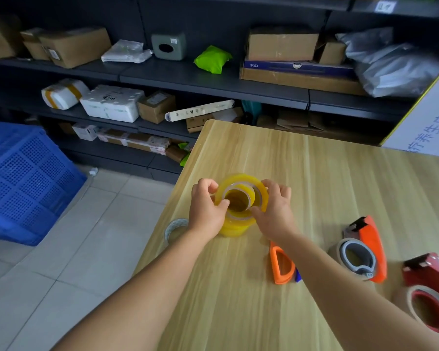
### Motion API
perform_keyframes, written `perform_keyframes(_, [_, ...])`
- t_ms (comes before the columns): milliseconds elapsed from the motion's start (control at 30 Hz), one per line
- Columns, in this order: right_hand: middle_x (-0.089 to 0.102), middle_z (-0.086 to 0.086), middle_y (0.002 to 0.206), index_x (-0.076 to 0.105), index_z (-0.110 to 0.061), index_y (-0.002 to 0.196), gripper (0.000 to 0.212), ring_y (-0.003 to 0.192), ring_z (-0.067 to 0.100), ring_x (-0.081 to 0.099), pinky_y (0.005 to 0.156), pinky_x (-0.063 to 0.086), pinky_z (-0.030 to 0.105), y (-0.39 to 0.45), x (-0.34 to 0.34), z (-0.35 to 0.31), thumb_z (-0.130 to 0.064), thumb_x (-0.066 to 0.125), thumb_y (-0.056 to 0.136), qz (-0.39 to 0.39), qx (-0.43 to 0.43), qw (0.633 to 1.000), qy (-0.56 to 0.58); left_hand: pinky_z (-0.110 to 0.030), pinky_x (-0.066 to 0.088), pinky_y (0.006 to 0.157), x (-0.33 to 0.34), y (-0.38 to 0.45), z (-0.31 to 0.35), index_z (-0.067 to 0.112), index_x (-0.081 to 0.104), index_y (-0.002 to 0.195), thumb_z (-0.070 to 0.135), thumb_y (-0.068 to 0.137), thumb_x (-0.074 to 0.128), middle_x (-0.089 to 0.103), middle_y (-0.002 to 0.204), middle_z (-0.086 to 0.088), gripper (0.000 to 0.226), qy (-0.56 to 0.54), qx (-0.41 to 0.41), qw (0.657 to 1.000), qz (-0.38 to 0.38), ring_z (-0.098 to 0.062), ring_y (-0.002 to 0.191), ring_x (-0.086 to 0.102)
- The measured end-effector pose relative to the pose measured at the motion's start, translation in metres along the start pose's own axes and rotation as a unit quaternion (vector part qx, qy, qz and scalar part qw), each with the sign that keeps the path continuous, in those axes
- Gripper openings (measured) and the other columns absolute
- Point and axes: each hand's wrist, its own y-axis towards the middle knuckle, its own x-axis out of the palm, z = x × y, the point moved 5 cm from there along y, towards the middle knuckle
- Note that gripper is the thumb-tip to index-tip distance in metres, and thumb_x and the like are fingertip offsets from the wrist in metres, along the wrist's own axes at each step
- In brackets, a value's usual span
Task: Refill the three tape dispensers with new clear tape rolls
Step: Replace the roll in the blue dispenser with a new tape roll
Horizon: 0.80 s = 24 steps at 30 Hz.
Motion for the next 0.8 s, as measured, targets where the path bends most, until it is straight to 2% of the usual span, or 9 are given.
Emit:
perform_keyframes(100, [0.036,0.004,0.129,0.043,-0.019,0.129,0.047,0.071,0.004,0.047,0.069,0.038,0.022,-0.008,-0.004,0.005,-0.001,0.055,0.086,0.026,-0.02,0.999,0.014,-0.014,0.039,0.075,0.002,-0.009,-0.002,0.024,0.045,0.126,0.004,0.085,0.064,0.047,0.123,0.003,0.049,-0.011,0.003,1.0,-0.017,-0.008,0.094,0.049])
perform_keyframes(233, [0.053,-0.005,0.113,0.044,-0.018,0.121,0.039,0.095,0.02,0.057,0.074,0.043,0.028,-0.019,-0.007,0.015,-0.002,0.052,0.087,0.045,-0.015,0.998,0.048,-0.018,0.04,0.087,0.006,-0.021,-0.003,0.023,0.039,0.141,0.005,0.086,0.061,0.046,0.13,0.002,0.061,-0.012,0.004,0.999,-0.053,-0.008,0.104,0.048])
perform_keyframes(267, [0.057,-0.005,0.11,0.044,-0.018,0.12,0.037,0.094,0.02,0.058,0.072,0.043,0.028,-0.021,-0.008,0.018,-0.003,0.052,0.087,0.049,-0.005,0.997,0.053,-0.019,0.041,0.089,0.006,-0.024,-0.003,0.022,0.04,0.141,0.004,0.086,0.062,0.045,0.13,0.002,0.062,-0.014,0.011,0.998,-0.058,-0.008,0.105,0.048])
perform_keyframes(333, [0.058,-0.002,0.118,0.044,-0.018,0.124,0.042,0.097,0.019,0.057,0.073,0.037,0.023,-0.028,-0.01,0.022,-0.003,0.052,0.086,0.057,0.005,0.998,0.041,-0.023,0.044,0.096,0.007,-0.031,0.001,0.021,0.044,0.138,0.002,0.082,0.065,0.043,0.129,0.001,0.062,-0.021,0.032,0.997,-0.069,-0.009,0.108,0.048])
perform_keyframes(400, [0.051,0.001,0.132,0.042,-0.016,0.135,0.053,0.115,0.019,0.052,0.082,0.033,0.016,-0.034,-0.013,0.024,0.0,0.053,0.085,0.056,-0.001,0.998,0.03,-0.03,0.046,0.099,0.009,-0.037,0.005,0.02,0.049,0.133,-0.001,0.077,0.067,0.044,0.125,0.002,0.062,-0.036,0.055,0.995,-0.079,-0.01,0.107,0.05])
perform_keyframes(467, [0.045,0.006,0.136,0.04,-0.015,0.14,0.059,0.121,0.02,0.049,0.088,0.031,0.015,-0.038,-0.017,0.025,0.003,0.052,0.085,0.054,-0.002,0.998,0.028,-0.034,0.049,0.097,0.011,-0.041,0.007,0.02,0.051,0.129,-0.003,0.074,0.069,0.045,0.122,0.002,0.063,-0.052,0.069,0.992,-0.088,-0.011,0.105,0.051])
perform_keyframes(600, [0.044,0.008,0.131,0.046,-0.016,0.136,0.056,0.114,0.022,0.052,0.086,0.035,0.019,-0.046,-0.024,0.029,0.002,0.053,0.084,0.061,0.014,0.998,0.019,-0.027,0.049,0.092,0.014,-0.043,0.004,0.017,0.048,0.133,0.006,0.075,0.074,0.052,0.124,-0.001,0.064,-0.079,0.041,0.991,-0.104,-0.007,0.103,0.053])
perform_keyframes(700, [0.045,0.008,0.127,0.05,-0.017,0.131,0.055,0.111,0.022,0.053,0.088,0.037,0.021,-0.053,-0.023,0.031,0.003,0.055,0.08,0.064,0.02,0.997,0.035,-0.022,0.044,0.089,0.013,-0.043,0.005,0.015,0.054,0.128,0.012,0.078,0.074,0.059,0.118,0.001,0.054,-0.058,0.047,0.99,-0.117,-0.008,0.103,0.054])
perform_keyframes(800, [0.051,0.008,0.126,0.052,-0.021,0.129,0.055,0.11,0.02,0.055,0.086,0.04,0.023,-0.057,-0.02,0.033,0.0,0.058,0.079,0.07,0.035,0.995,0.058,-0.022,0.045,0.09,0.008,-0.045,0.004,0.016,0.056,0.126,0.014,0.077,0.075,0.06,0.112,0.005,0.052,-0.067,0.048,0.99,-0.117,-0.01,0.104,0.056])
